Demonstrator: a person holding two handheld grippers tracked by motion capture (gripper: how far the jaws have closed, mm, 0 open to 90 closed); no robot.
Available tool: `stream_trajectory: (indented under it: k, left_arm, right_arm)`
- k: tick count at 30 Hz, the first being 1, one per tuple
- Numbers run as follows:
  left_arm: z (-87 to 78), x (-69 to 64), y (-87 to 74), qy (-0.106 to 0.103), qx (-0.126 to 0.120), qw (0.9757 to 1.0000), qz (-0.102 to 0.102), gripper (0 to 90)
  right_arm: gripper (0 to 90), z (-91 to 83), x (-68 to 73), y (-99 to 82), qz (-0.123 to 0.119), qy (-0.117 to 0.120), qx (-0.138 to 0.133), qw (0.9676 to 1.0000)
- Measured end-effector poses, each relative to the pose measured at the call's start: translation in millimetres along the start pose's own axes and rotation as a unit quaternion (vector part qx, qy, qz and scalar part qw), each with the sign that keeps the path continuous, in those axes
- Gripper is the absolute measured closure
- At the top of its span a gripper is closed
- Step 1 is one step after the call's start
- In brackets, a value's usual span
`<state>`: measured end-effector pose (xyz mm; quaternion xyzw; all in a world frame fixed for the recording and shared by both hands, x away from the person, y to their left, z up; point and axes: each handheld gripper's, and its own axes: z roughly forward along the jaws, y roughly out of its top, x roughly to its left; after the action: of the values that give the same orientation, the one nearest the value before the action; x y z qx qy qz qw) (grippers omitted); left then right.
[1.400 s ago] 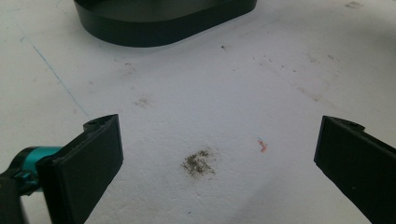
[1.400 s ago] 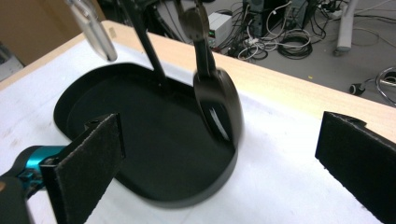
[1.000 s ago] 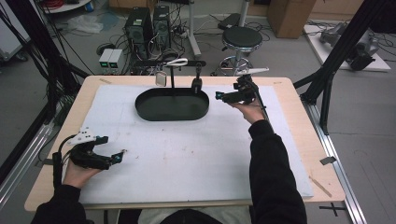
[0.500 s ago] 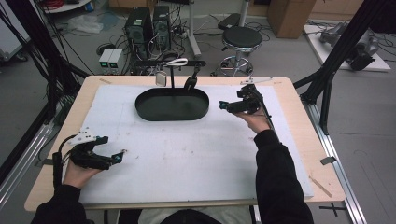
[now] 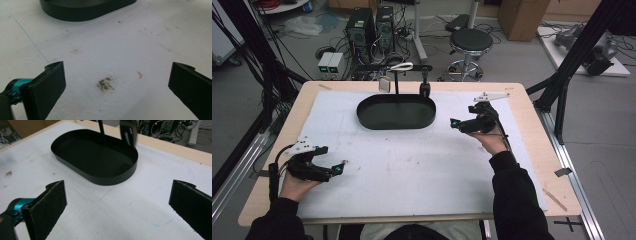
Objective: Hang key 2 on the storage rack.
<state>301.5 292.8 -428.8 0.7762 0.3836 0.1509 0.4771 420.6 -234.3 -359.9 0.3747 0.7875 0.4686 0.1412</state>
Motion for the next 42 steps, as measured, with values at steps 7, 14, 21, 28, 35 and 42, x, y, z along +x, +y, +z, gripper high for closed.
stream_trajectory:
  k: [7,14,21,28,35,42]
  left_arm:
    - [0.4,1.4,-1.4,-0.002,0.004,1.0,-0.004,1.7]
    - [1.4,1.1,-1.8,-0.005,0.011,0.9999,-0.004,1.7]
    - [0.7,2.0,-2.1,-0.004,0.009,0.9999,-0.007,1.7]
    - [0.8,1.2,-2.4,-0.003,0.012,0.9999,-0.005,1.7]
    - [3.3,2.0,-3.4,-0.007,0.019,0.9998,-0.006,1.7]
    - [3.7,2.4,-3.7,-0.006,0.021,0.9997,-0.007,1.7]
  right_arm:
    - [0.7,-9.6,6.7,-13.2,-0.011,-0.007,0.002,0.9999]
    - [0.7,-17.8,3.5,-31.0,-0.003,-0.014,0.013,0.9998]
    - [0.7,-29.8,4.6,-46.5,-0.007,-0.025,0.032,0.9991]
    - [0.7,-45.1,6.7,-69.0,0.009,-0.026,0.038,0.9989]
    - [0.7,-55.8,3.5,-91.4,0.02,-0.038,0.038,0.9984]
    - [0.7,-59.9,3.5,-106.8,0.029,-0.036,0.037,0.9983]
